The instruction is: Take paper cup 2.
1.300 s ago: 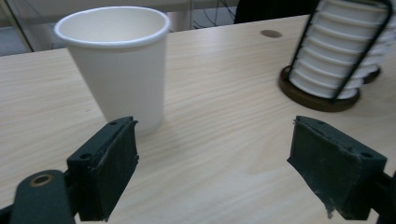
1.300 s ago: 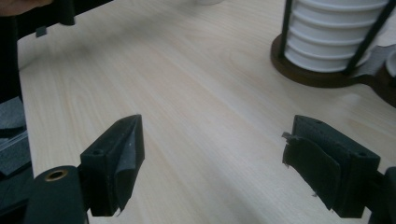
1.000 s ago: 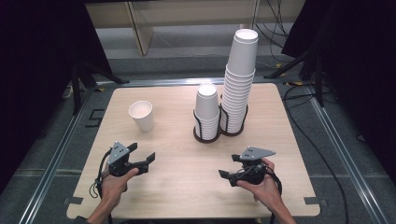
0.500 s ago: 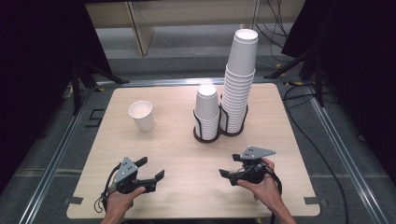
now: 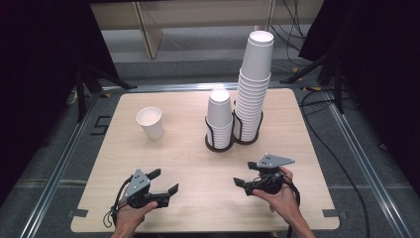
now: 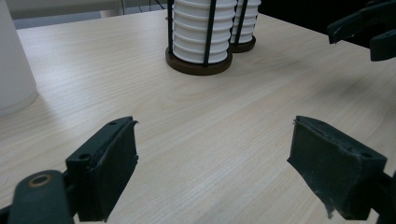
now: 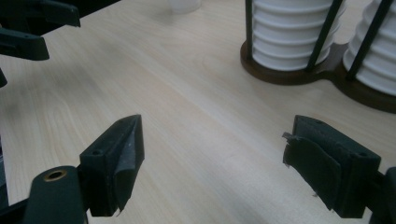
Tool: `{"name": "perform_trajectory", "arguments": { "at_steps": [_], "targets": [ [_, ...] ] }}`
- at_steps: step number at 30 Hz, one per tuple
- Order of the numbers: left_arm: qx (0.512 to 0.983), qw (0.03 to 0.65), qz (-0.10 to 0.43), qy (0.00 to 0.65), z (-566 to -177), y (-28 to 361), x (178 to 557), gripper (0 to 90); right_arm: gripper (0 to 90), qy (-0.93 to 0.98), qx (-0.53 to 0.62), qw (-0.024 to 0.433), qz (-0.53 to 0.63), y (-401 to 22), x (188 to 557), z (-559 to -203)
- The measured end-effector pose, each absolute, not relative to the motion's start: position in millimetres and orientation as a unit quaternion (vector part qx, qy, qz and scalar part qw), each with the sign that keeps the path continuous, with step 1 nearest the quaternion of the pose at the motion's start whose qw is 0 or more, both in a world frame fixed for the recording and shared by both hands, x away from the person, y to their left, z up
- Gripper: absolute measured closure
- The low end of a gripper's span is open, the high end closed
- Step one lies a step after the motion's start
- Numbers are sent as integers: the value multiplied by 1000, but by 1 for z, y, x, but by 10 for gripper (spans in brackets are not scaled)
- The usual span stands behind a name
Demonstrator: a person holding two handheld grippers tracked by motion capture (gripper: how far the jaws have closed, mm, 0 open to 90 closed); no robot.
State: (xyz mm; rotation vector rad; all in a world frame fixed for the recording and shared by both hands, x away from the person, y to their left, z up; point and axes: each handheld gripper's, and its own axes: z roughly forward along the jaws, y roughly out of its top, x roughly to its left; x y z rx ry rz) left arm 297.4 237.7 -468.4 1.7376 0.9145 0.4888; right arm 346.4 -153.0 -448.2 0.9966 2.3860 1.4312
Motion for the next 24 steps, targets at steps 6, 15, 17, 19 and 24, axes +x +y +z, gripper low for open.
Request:
{"name": "perform_trajectory", "arguments": {
  "at_steps": [6,15,17,19,24],
  "targets": [
    [725,535,204,382,-469,237,298,143,192,788,342,117,498,-158,350,-433],
    [732,541,200,362,-468,232,297,143,188,767,363,165,503,-175,360,-402],
    [731,543,200,361,-468,231,297,143,185,762,367,171,506,-180,364,-395],
    [736,537,201,361,-468,232,297,143,181,756,369,172,513,-184,369,-387],
    [734,544,196,357,-468,230,297,143,168,741,385,189,517,-189,378,-368]
  ]
}}
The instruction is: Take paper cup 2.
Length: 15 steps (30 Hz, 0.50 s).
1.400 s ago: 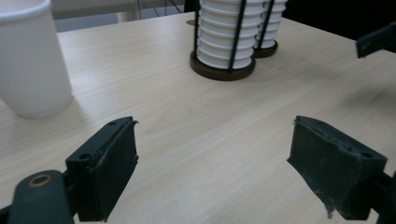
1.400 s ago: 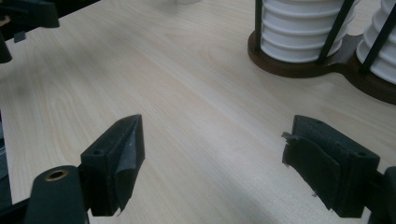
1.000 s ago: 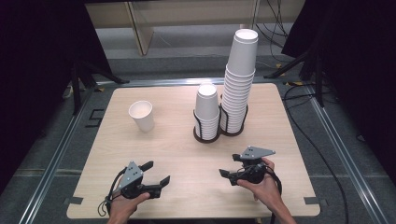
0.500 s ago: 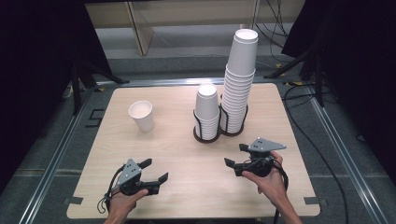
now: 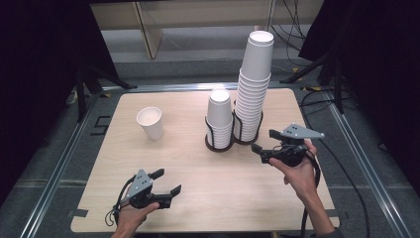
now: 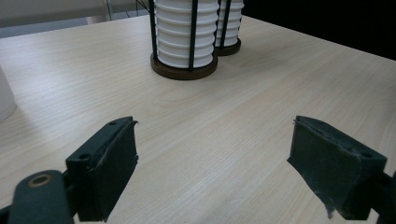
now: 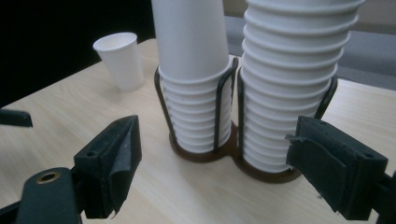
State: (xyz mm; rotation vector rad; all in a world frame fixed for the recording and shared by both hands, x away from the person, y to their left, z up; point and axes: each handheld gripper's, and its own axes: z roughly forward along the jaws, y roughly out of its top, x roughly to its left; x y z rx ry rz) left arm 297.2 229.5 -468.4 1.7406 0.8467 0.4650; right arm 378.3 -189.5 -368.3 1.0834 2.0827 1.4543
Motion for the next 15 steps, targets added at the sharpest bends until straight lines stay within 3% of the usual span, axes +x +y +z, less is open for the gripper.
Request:
{"name": "perform_trajectory", "arguments": {
  "at_steps": [15],
  "targets": [
    [739,538,199,353,-469,230,298,143,156,722,379,219,536,-201,417,-310]
  ]
}}
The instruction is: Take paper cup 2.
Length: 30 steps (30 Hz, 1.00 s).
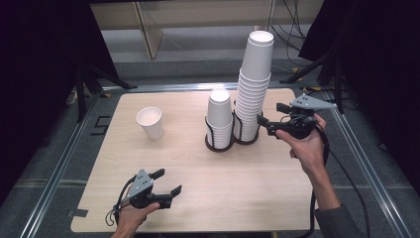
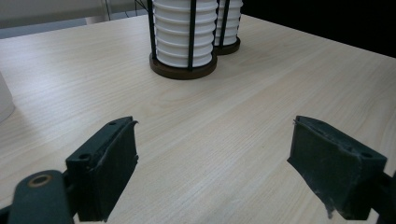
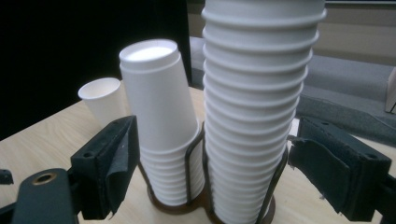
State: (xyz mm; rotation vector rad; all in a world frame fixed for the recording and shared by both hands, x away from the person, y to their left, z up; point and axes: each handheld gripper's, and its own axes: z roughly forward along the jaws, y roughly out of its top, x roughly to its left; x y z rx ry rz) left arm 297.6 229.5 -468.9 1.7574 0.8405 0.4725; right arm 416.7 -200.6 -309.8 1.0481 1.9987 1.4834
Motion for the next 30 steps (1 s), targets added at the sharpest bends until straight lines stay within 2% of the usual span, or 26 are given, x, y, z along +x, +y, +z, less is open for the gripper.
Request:
{"name": "perform_trajectory", "arguments": {
  "at_steps": [2,5,14,30],
  "targets": [
    [739,537,201,354,-469,229,298,143,156,720,375,234,536,-203,423,-303],
    [738,537,203,354,-468,229,298,143,155,714,390,217,539,-202,430,-294],
    [743,536,201,346,-469,228,297,143,156,705,374,243,552,-192,447,-265],
    [745,536,201,341,-469,228,297,143,154,703,387,228,552,-179,489,-235]
  ]
}}
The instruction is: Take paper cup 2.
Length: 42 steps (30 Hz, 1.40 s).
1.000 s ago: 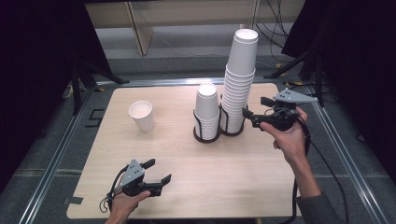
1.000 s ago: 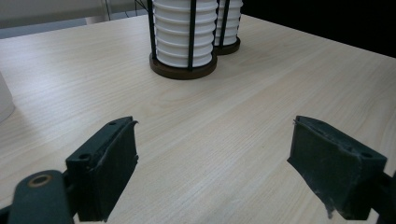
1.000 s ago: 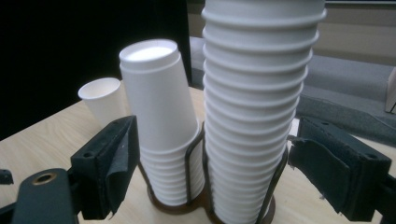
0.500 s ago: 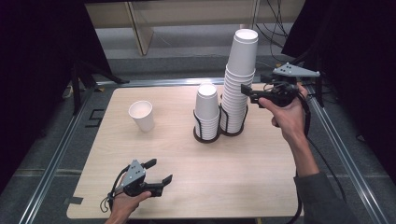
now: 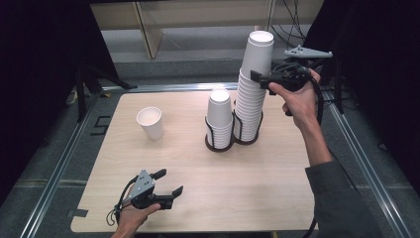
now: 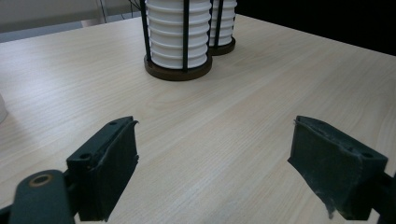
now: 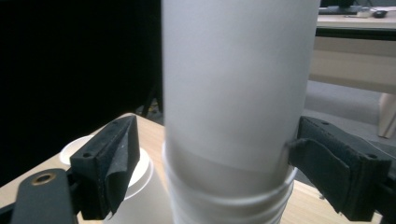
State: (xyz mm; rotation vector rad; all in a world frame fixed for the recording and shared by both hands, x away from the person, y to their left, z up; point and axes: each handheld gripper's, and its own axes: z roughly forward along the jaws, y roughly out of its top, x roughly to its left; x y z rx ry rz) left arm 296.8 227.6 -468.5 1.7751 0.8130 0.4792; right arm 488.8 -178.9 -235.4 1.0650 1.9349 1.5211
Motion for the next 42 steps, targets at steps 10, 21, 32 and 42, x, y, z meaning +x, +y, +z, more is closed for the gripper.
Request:
{"name": "perform_trajectory", "arguments": {
  "at_steps": [10,21,32,42],
  "targets": [
    [747,539,199,334,-468,226,296,143,151,696,398,244,546,-169,509,-228],
    [748,538,199,334,-468,226,296,144,135,693,402,251,543,-157,523,-227],
    [746,540,199,335,-468,225,296,144,161,698,401,258,534,-155,523,-219],
    [751,536,199,331,-468,225,295,144,163,682,385,290,550,-156,514,-179]
  ]
}}
